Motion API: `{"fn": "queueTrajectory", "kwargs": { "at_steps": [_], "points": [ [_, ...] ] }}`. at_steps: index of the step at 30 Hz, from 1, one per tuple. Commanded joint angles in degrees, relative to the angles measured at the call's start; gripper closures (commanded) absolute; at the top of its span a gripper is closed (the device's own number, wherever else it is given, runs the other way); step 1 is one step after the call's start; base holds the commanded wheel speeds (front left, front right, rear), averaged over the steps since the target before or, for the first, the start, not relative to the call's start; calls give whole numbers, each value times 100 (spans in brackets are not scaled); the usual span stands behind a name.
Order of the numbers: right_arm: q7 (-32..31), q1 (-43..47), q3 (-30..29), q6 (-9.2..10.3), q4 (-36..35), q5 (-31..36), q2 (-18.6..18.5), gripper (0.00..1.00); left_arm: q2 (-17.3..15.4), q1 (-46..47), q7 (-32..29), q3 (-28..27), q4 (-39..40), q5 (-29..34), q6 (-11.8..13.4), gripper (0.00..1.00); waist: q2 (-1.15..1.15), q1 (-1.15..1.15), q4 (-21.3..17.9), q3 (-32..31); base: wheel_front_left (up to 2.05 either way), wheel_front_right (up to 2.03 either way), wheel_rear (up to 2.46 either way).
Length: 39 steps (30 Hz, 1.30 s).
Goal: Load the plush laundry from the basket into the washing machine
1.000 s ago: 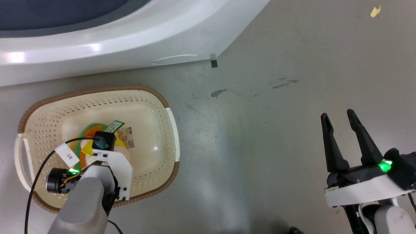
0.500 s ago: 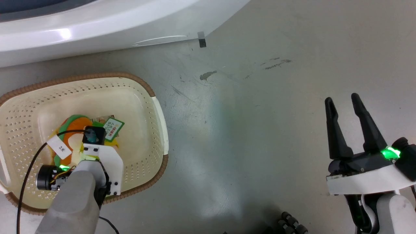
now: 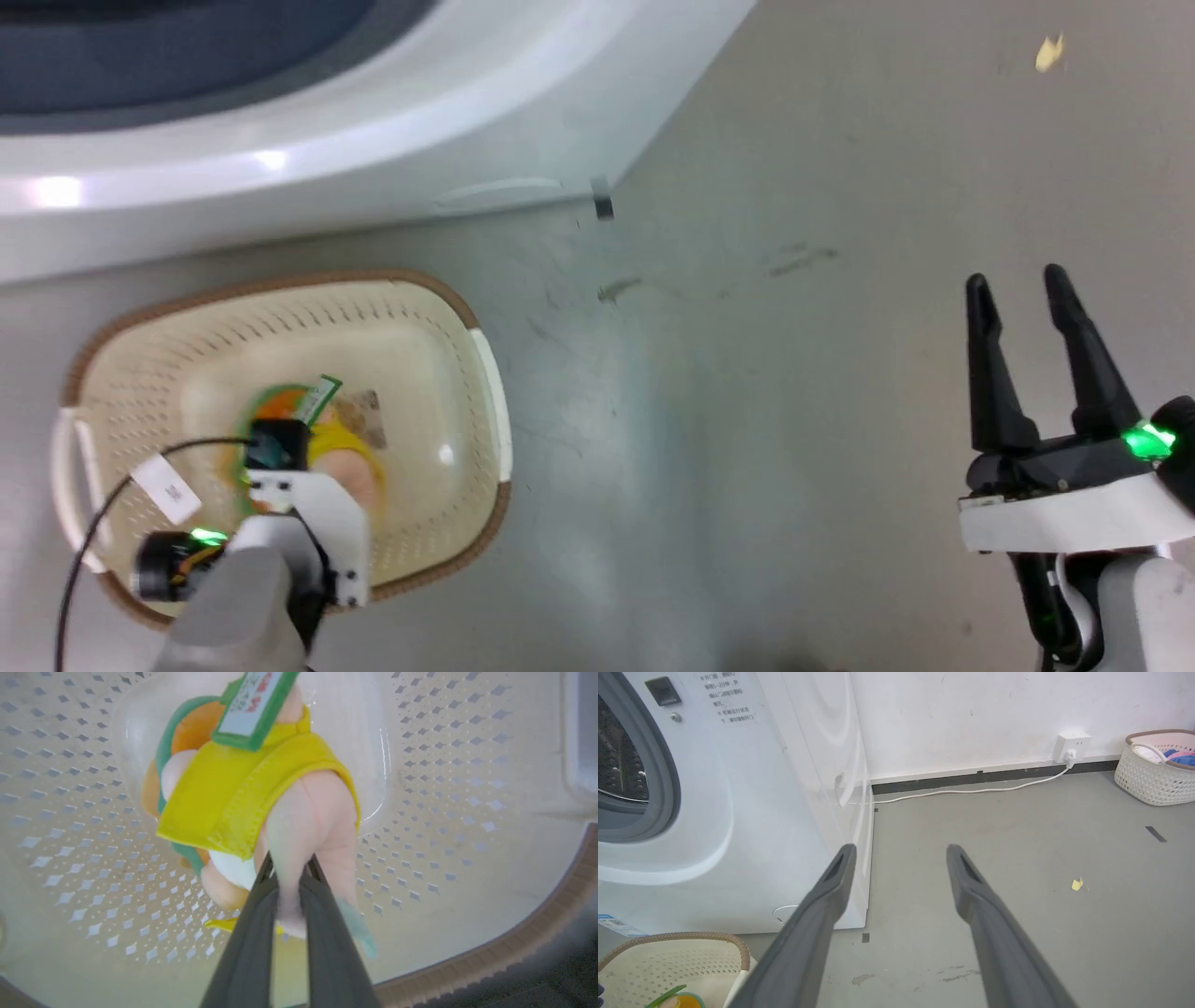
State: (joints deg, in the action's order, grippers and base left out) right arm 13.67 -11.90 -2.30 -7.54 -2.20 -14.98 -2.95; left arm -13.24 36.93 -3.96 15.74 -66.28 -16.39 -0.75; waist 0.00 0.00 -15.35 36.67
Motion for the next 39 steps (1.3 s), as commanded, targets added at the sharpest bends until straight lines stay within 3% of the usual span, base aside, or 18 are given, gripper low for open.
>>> {"fn": "queueTrajectory", "kwargs": {
  "at_steps": [1,12,22,23,25,26,27,28,31,39],
  "points": [
    [60,-14,-64,5,12,58,7,0,94,-57,193,61,-146,-73,-74,100,0,0,202,-485,0,0,0],
    [133,506,-191,5,67,502,7,0,444,-555,1590,198,-297,-303,-330,100,0,0,744,-1887,0,0,0],
    [133,909,-249,5,134,617,7,0,447,-1308,1890,20,678,-411,-293,100,0,0,982,-2599,0,0,0],
    [133,983,-257,5,138,606,7,0,421,-1584,1893,-66,1222,-375,-238,100,0,0,1011,-2716,0,0,0],
    [133,1017,-256,5,139,604,7,0,406,-1736,1893,-116,1528,-344,-211,100,0,0,1022,-2770,0,0,0],
    [133,1077,-249,5,144,606,7,0,408,-2048,1894,-226,2178,-268,-120,100,0,0,1038,-2863,0,0,0],
    [133,1077,-249,5,144,606,7,0,408,-2048,1894,-226,2178,-268,-120,100,0,0,1038,-2863,0,0,0],
    [133,1129,-246,5,144,606,7,0,434,-2364,1894,-340,2848,-184,-23,100,0,0,1050,-2933,0,0,0],
    [133,1167,-243,5,135,602,7,0,465,-2636,1895,-509,3545,-119,52,100,0,0,1054,-2972,0,0,0],
    [133,1150,-200,5,13,590,7,0,641,-2976,1895,-992,5774,249,138,100,0,0,1007,-2697,0,0,0]
  ]
}}
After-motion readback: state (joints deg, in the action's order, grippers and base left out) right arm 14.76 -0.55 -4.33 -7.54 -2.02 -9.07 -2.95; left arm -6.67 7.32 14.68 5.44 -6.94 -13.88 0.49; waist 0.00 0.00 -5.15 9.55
